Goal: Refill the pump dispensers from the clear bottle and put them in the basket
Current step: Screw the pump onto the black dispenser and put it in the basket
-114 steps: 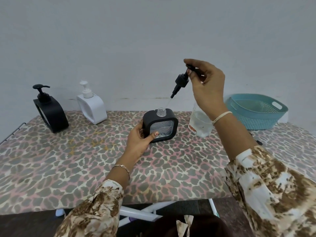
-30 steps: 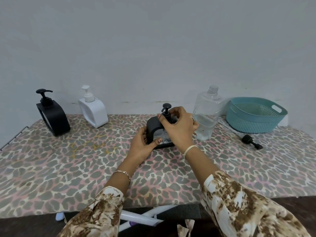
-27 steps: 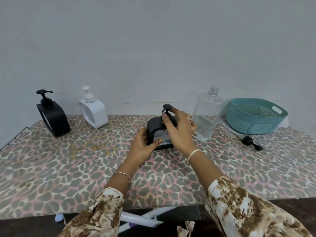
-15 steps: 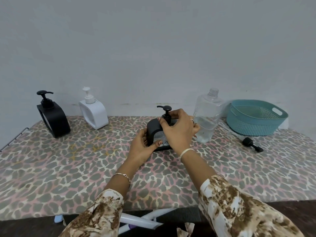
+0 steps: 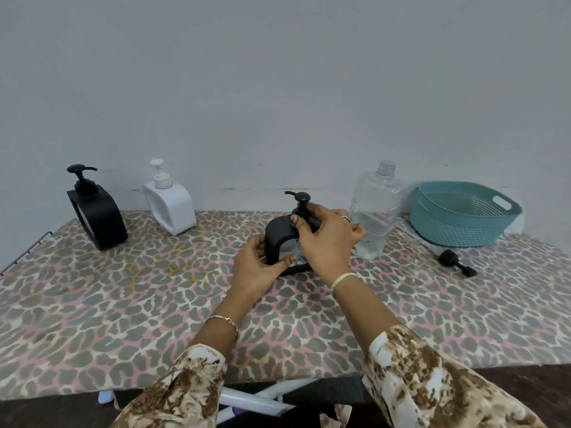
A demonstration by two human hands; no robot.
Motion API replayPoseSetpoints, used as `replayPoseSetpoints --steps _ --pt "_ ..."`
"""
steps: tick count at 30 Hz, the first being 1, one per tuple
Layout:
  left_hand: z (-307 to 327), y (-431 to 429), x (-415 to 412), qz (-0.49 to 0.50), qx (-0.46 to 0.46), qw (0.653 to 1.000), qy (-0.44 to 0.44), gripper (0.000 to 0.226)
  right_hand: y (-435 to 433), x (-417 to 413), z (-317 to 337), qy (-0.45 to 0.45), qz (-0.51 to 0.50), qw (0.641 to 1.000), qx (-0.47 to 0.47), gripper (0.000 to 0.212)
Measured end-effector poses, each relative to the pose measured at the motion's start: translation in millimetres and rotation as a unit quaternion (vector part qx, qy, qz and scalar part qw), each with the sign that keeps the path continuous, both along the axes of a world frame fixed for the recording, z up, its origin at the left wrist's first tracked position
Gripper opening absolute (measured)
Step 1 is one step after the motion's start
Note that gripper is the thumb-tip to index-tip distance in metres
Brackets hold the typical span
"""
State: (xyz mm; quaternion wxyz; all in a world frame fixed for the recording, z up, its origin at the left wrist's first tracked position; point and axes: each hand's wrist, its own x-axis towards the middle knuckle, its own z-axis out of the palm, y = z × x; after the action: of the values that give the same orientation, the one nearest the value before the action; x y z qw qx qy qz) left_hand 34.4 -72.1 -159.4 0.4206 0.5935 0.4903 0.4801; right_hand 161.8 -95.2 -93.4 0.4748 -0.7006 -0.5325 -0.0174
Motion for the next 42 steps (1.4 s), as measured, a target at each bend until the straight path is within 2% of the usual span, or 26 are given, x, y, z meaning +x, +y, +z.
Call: replayPoseSetpoints --steps 6,12,14,17,19,23,24,29,34,37,42 --pt "0.4 -3.7 3.8 0.049 0.04 0.996 0.058 0.054 -1.7 -3.8 0.8 -0.012 -0.027 1.0 -0.005 0.026" --pt "-0.2 -9.6 4.7 0.073 0.055 0.991 0.093 0.051 -1.9 -3.0 -1.6 -0.013 -0.013 1.0 -0.003 0.027" --pt "-0.3 -12.6 7.2 0.082 0.062 0.99 0.1 0.049 -2.3 -0.4 -2.0 0.018 0.024 0.999 -0.012 0.028" --pt "1.3 -17.8 11.6 0.087 0.067 0.989 0.097 0.048 -5.2 4.4 -3.6 0.122 0.103 0.987 -0.002 0.033" --pt "2.8 -20.7 12.4 0.082 0.07 0.989 0.096 0.05 -10.5 4.9 -6.3 0.153 0.121 0.981 -0.011 0.043" --pt "8.2 -27.7 11.5 0.067 0.054 0.99 0.112 0.05 -20.0 -0.5 -15.9 0.199 0.12 0.971 -0.062 0.094" --pt "10.0 -29.6 11.5 0.06 0.046 0.99 0.117 0.049 -20.6 -2.3 -17.5 0.206 0.119 0.969 -0.067 0.098" --pt "10.8 -39.3 8.4 0.009 0.029 0.994 0.103 0.037 -21.7 -7.1 -19.6 0.206 0.12 0.969 -0.064 0.067" --pt "8.3 -42.6 6.2 -0.021 -0.009 0.997 0.069 0.037 -24.2 1.4 -18.7 0.176 0.103 0.974 -0.095 0.064" --pt "12.4 -47.2 9.9 -0.038 -0.036 0.998 0.033 0.041 -26.6 6.0 -19.3 0.139 0.076 0.982 -0.106 0.05" --pt "19.1 -58.9 17.1 -0.06 -0.037 0.998 0.006 0.044 -33.5 19.0 -15.2 0.119 0.064 0.986 -0.095 0.041"
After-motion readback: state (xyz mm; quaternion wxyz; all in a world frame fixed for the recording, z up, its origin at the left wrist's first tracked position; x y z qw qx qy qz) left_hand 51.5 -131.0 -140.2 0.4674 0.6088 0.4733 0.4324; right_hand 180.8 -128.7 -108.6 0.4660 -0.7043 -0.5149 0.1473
